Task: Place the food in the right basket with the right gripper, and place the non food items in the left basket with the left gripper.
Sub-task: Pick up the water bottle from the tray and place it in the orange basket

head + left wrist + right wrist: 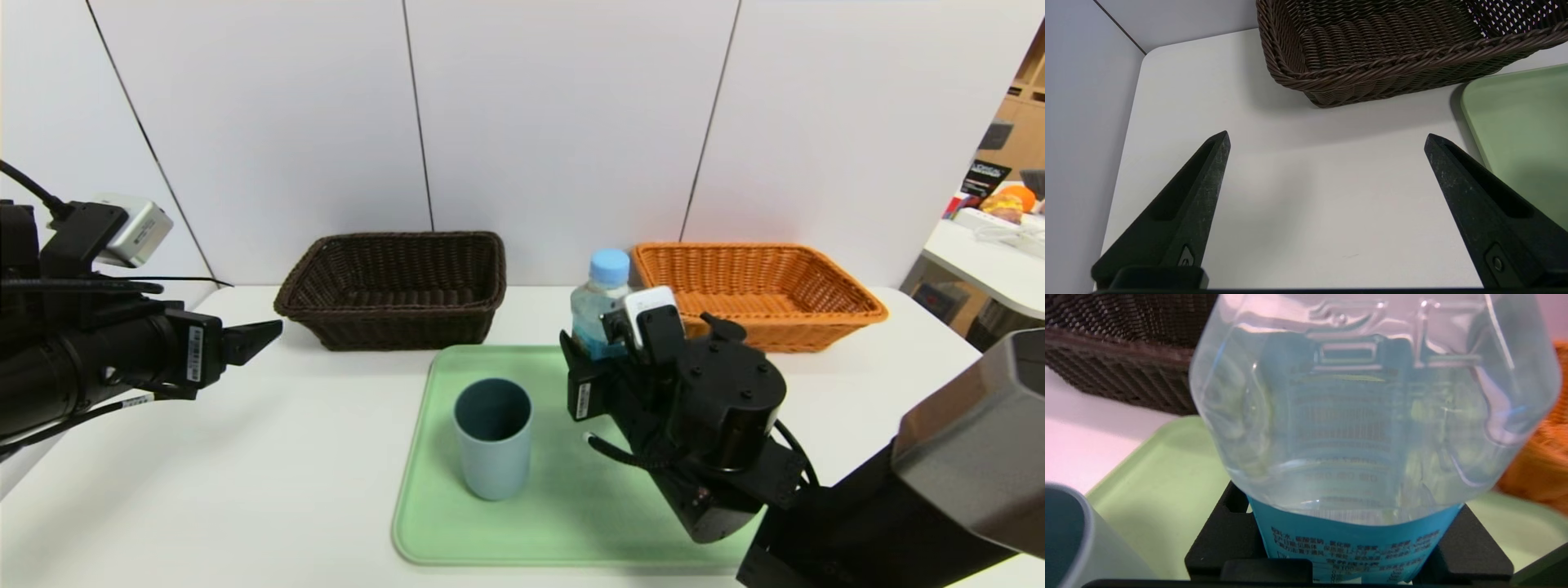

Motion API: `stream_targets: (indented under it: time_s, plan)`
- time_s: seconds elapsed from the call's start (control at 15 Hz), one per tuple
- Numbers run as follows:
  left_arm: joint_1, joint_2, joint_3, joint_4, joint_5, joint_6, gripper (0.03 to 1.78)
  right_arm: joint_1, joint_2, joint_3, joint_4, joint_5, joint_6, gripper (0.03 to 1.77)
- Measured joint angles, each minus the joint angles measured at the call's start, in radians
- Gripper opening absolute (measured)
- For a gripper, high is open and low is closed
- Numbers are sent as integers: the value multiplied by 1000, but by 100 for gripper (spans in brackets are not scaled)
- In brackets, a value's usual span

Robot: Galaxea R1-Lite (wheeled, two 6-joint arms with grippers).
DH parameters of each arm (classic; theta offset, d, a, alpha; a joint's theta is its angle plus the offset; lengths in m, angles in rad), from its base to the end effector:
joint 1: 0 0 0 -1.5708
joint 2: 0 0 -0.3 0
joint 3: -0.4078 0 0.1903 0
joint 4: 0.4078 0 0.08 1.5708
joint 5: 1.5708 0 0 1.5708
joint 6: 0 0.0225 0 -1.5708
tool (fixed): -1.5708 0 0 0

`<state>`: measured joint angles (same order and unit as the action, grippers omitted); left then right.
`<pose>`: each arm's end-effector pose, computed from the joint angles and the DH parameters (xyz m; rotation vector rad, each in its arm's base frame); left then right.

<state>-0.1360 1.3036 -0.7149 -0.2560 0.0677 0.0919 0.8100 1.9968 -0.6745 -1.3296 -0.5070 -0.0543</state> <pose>0.2031 -0.0263 0.2217 0.1249 0.3278 -0.0829 0.2422 0.2385 0.1231 -0.0494 -0.0140 0.3028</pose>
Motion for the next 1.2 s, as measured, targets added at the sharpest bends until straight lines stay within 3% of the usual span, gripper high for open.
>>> stream_targets:
  time_s: [0.47, 0.67, 1.0, 1.2]
  plan:
    - [-8, -24, 27, 0, 15, 1, 169, -6, -284, -259, 479, 36, -121, 86]
    - [-7, -35, 44, 0, 16, -3, 169, -55, -326, -412, 604, 37, -176, 86]
    - [-8, -44, 54, -1, 15, -2, 169, -259, -333, -551, 735, 44, -204, 86]
    - [-8, -42, 49, -2, 14, 1, 169, -407, -323, -566, 777, 90, -200, 86]
